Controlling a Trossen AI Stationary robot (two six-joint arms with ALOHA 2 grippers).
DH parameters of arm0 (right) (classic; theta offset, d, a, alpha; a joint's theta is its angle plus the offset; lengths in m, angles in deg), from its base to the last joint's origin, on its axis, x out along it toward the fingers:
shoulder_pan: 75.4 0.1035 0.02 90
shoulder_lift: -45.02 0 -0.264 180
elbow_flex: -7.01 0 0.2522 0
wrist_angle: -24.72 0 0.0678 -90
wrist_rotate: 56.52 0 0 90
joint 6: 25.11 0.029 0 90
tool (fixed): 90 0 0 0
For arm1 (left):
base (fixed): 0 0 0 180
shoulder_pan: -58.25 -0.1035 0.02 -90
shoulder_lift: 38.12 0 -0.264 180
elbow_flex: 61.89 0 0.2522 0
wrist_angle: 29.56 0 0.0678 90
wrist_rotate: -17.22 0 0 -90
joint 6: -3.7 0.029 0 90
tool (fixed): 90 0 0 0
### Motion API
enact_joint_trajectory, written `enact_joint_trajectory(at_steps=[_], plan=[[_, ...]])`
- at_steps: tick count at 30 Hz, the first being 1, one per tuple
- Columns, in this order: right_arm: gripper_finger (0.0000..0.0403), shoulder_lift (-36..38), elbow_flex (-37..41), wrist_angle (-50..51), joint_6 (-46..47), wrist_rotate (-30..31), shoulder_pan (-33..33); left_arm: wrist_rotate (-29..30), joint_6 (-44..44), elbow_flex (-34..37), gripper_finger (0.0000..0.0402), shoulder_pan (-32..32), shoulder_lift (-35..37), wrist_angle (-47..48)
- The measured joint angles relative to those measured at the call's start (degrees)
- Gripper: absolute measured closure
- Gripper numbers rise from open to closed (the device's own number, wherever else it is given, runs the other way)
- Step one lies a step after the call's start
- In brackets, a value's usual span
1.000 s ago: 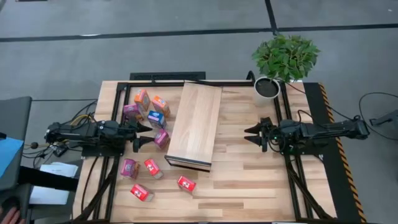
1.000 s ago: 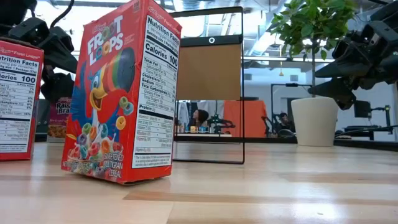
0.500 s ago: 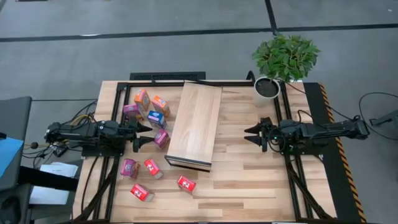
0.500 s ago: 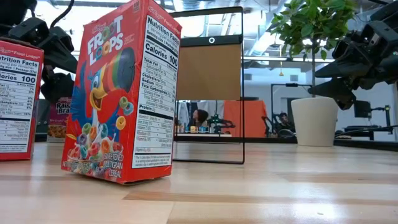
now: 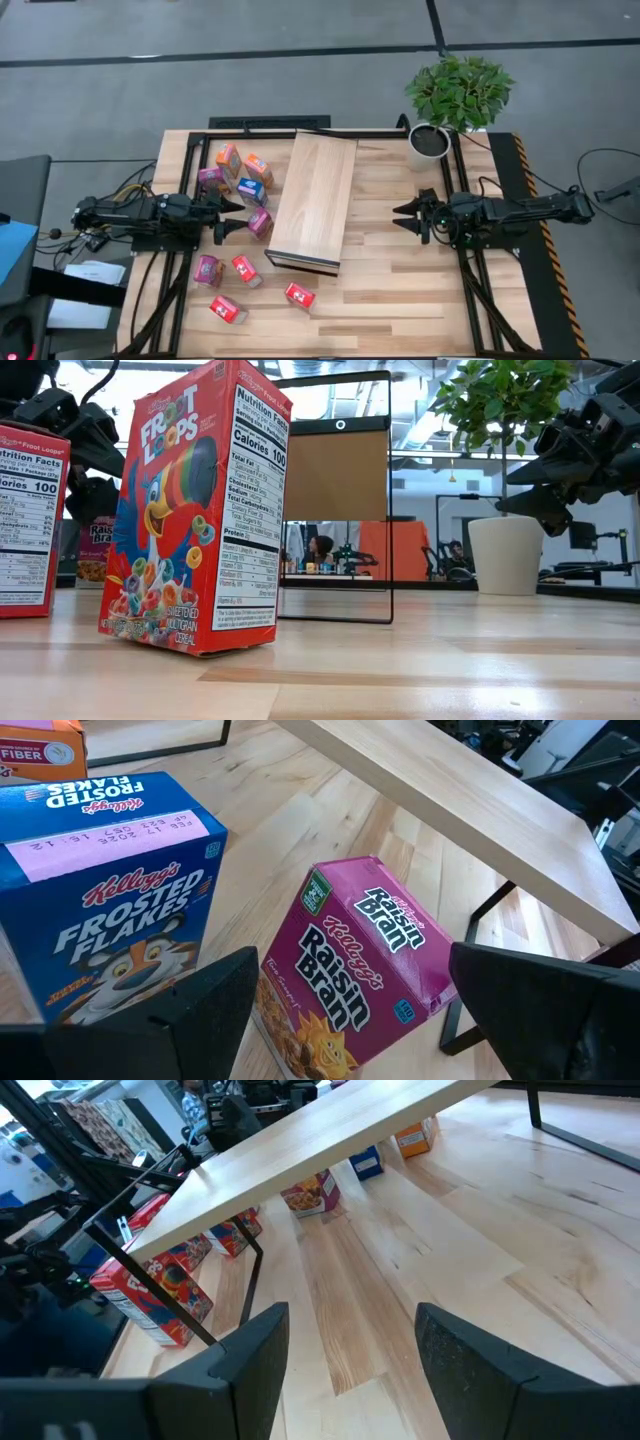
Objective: Stack cereal on shelf
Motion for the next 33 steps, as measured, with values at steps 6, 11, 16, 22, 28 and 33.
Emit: enact_joint_trajectory(at_steps=[6,11,16,22,28,33], plan=[[0.0158,0.0,0.0,0.0,0.0,0.0,0.0,0.2,-0.1,0.0,0.0081,0.0,0.0,0.0],[0.0158,0.0,0.0,0.0,0.0,0.0,0.0,1.5,-2.2,0.0,0.0081,0.0,0.0,0.0],[0.0158,0.0,0.0,0.0,0.0,0.0,0.0,6.7,-6.0,0.1,0.0081,0.0,0.0,-0.9],[0.0158,0.0,0.0,0.0,0.0,0.0,0.0,11.1,-11.9,0.1,0.0081,0.0,0.0,-2.5],[0.0158,0.0,0.0,0.0,0.0,0.0,0.0,15.7,-12.3,0.1,0.0081,0.0,0.0,-1.6],[0.0158,0.0,0.0,0.0,0.0,0.0,0.0,18.5,-14.5,0.1,0.0081,0.0,0.0,-1.2]])
